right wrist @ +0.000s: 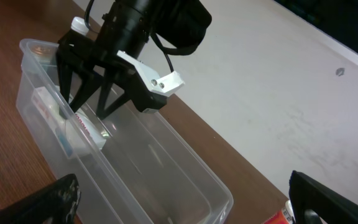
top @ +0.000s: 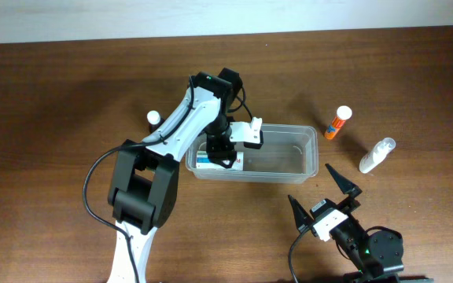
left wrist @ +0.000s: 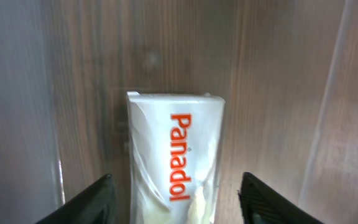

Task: Pack container
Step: 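Open the left gripper to lay the box flat in the container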

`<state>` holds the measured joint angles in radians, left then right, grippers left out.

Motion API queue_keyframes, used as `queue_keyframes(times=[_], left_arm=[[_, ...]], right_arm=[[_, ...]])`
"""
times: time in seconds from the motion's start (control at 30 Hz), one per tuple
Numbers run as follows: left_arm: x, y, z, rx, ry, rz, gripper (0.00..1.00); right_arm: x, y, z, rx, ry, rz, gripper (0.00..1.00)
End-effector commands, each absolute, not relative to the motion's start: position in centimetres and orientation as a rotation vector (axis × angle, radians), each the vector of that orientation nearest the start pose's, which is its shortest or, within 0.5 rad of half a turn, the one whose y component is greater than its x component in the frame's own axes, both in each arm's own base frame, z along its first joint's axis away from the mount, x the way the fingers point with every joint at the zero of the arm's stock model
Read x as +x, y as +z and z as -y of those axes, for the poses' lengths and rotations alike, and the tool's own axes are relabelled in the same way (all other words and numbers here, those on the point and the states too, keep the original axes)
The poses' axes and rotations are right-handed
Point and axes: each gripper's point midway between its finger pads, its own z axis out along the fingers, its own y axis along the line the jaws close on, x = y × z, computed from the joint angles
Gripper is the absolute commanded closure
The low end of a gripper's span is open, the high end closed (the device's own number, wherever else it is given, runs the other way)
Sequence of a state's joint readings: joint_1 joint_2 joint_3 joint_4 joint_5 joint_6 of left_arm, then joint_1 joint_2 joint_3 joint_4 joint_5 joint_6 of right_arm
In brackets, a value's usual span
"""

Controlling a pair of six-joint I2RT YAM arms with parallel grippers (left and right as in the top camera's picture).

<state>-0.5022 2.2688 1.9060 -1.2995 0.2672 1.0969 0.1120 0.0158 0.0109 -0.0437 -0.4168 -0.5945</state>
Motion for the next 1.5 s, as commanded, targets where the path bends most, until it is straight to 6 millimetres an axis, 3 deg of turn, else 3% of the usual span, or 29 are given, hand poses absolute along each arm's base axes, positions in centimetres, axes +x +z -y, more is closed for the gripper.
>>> queue_keyframes(times=[0.0, 0.07, 0.2, 0.23, 0.63, 0.77, 1.03, 1.2, 1.33, 1.47], left_arm=[[34.6, 4.9, 24.2, -2.194, 0.438, 2.184, 0.48], [34.7, 5.1, 24.2, -2.170, 0.436, 2.210, 0.60], [35.1, 5.5, 24.5, -2.084, 0.429, 2.303, 0.96], [35.3, 5.6, 24.5, -2.055, 0.427, 2.331, 0.99], [36.0, 6.0, 25.0, -1.572, 0.414, 2.662, 1.00], [37.0, 6.0, 25.4, -1.319, 0.410, 2.816, 1.00], [38.0, 5.5, 23.5, -0.753, 0.205, 3.019, 1.00], [38.1, 5.5, 23.4, -0.616, 0.185, 3.050, 0.99], [38.5, 5.2, 22.2, -0.476, 0.026, 3.103, 0.99], [38.0, 4.6, 22.2, -0.471, -0.052, 3.108, 1.00]], right_arm=[[22.4, 16.3, -9.3, -0.834, -0.040, -1.385, 0.01], [22.4, 16.3, -9.3, -0.834, -0.040, -1.385, 0.02], [22.4, 16.3, -9.3, -0.834, -0.040, -1.385, 0.02], [22.4, 16.3, -9.3, -0.834, -0.040, -1.385, 0.02], [22.4, 16.3, -9.3, -0.834, -0.040, -1.385, 0.02], [22.4, 16.3, -9.3, -0.834, -0.040, -1.385, 0.01], [22.4, 16.3, -9.3, -0.834, -0.040, -1.385, 0.02], [22.4, 16.3, -9.3, -0.834, -0.040, -1.385, 0.02], [22.4, 16.3, -9.3, -0.834, -0.040, -1.385, 0.02], [22.4, 16.3, -9.3, -0.834, -0.040, -1.385, 0.02]])
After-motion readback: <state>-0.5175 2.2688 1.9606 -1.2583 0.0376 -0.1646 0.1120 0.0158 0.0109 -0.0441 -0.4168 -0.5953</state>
